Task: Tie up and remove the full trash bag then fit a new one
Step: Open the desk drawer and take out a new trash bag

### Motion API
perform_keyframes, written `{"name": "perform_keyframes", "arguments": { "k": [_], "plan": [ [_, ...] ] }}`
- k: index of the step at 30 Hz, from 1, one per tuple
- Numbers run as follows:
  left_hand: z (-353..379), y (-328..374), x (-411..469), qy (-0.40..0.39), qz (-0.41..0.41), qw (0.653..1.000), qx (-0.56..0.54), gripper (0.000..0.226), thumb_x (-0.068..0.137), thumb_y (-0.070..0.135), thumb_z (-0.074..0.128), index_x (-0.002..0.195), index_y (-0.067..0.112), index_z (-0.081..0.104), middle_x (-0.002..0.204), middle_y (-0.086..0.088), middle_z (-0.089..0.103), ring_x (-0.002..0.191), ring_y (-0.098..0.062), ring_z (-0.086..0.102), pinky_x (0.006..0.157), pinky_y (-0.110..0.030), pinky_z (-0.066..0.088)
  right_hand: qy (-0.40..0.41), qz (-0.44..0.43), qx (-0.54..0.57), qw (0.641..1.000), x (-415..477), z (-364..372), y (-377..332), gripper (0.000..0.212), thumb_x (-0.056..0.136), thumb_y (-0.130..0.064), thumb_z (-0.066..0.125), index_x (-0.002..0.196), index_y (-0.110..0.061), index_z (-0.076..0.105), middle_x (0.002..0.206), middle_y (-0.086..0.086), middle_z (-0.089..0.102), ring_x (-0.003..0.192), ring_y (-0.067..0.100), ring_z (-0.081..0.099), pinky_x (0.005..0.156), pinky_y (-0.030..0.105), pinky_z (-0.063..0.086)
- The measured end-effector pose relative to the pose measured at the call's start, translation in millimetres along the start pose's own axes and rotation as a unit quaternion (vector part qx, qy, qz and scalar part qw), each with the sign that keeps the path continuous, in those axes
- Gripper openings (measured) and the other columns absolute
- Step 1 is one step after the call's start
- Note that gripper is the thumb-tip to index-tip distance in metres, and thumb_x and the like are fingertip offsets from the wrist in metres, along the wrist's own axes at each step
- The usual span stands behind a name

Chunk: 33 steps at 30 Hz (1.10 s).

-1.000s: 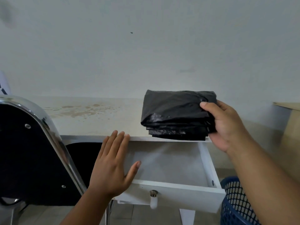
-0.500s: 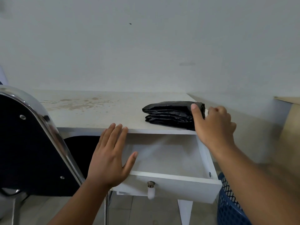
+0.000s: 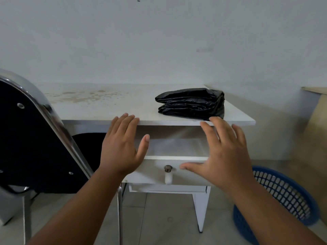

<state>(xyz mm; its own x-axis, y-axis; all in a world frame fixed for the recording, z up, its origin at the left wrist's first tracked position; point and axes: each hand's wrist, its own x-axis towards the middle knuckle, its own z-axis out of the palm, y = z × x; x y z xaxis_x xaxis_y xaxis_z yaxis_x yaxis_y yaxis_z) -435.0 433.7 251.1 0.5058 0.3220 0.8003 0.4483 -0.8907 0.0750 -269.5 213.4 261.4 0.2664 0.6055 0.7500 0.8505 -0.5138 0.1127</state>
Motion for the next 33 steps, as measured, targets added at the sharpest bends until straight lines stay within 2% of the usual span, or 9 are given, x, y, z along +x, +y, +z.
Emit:
{"name": "perform_keyframes", "arguments": {
  "k": [6,9,12,14,17,23,28,31,33],
  "plan": [
    [11,15,24,-0.004,0.004,1.0,0.02,0.06,0.098,0.053,0.039,0.126,0.006,0.064,0.127,-0.011,0.067,0.124,-0.032,0.058,0.114,-0.049,0.038,0.011,0.08,-0.014,0.997,28,18,19,0.113,0.064,-0.092,0.055,0.14,-0.009,0.049,0.146,0.017,0.044,0.135,0.034,0.044,0.112,0.057,0.031],
    [22,18,25,0.015,0.001,0.999,0.03,0.058,0.098,0.053,0.041,0.125,0.008,0.064,0.128,-0.009,0.066,0.123,-0.032,0.057,0.114,-0.048,0.035,0.07,0.118,0.009,0.99,31,30,10,0.099,0.07,-0.082,0.062,0.134,-0.008,0.053,0.14,0.017,0.048,0.133,0.035,0.045,0.108,0.054,0.034],
    [29,19,22,0.032,-0.007,0.999,0.027,0.057,0.1,0.052,0.038,0.127,0.008,0.062,0.13,-0.009,0.063,0.124,-0.032,0.054,0.112,-0.048,0.034,0.15,0.142,0.077,0.975,14,38,-11,0.072,0.078,-0.065,0.07,0.121,-0.008,0.059,0.122,0.012,0.058,0.112,0.031,0.055,0.092,0.046,0.043],
    [30,20,23,0.036,-0.013,0.999,0.025,0.055,0.1,0.05,0.038,0.127,0.008,0.062,0.129,-0.008,0.063,0.123,-0.032,0.053,0.11,-0.048,0.035,0.145,0.15,0.168,0.963,-3,48,-24,0.055,0.082,-0.051,0.075,0.114,-0.009,0.06,0.109,0.007,0.061,0.098,0.025,0.06,0.08,0.043,0.053],
    [29,22,24,0.029,-0.017,0.999,0.023,0.055,0.1,0.049,0.036,0.127,0.008,0.062,0.129,-0.008,0.062,0.123,-0.032,0.053,0.11,-0.047,0.035,0.117,0.158,0.217,0.956,-14,63,-35,0.044,0.083,-0.042,0.074,0.112,-0.011,0.061,0.111,0.004,0.058,0.099,0.022,0.059,0.07,0.039,0.058],
    [33,20,24,0.042,-0.014,0.999,0.012,0.056,0.1,0.05,0.035,0.125,0.008,0.063,0.126,-0.007,0.063,0.121,-0.032,0.054,0.108,-0.047,0.036,0.088,0.197,0.237,0.947,8,79,-40,0.043,0.088,-0.042,0.07,0.119,-0.014,0.058,0.116,0.002,0.059,0.11,0.02,0.054,0.078,0.033,0.055],
    [31,31,34,0.045,-0.065,0.997,-0.006,0.057,0.097,0.053,0.033,0.121,0.011,0.063,0.119,-0.006,0.065,0.114,-0.029,0.057,0.103,-0.044,0.034,0.036,0.215,0.299,0.929,13,94,-45,0.05,0.092,-0.052,0.059,0.128,-0.018,0.054,0.126,-0.002,0.057,0.119,0.014,0.051,0.091,0.021,0.042],
    [25,44,51,0.019,-0.102,0.993,-0.06,0.067,0.094,0.06,0.037,0.14,0.012,0.049,0.135,-0.008,0.059,0.126,-0.028,0.053,0.108,-0.045,0.034,0.026,0.23,0.336,0.913,7,91,-42,0.048,0.092,-0.055,0.055,0.128,-0.023,0.054,0.123,-0.01,0.056,0.114,0.005,0.052,0.091,0.017,0.043],
    [23,56,66,-0.014,-0.057,0.995,-0.084,0.078,0.093,0.065,0.038,0.153,0.015,0.034,0.153,-0.01,0.044,0.143,-0.029,0.039,0.116,-0.046,0.03,0.055,0.257,0.369,0.891,6,78,-37,0.044,0.09,-0.059,0.052,0.122,-0.029,0.055,0.113,-0.019,0.057,0.105,0.0,0.055,0.082,0.012,0.043]
  ]
}}
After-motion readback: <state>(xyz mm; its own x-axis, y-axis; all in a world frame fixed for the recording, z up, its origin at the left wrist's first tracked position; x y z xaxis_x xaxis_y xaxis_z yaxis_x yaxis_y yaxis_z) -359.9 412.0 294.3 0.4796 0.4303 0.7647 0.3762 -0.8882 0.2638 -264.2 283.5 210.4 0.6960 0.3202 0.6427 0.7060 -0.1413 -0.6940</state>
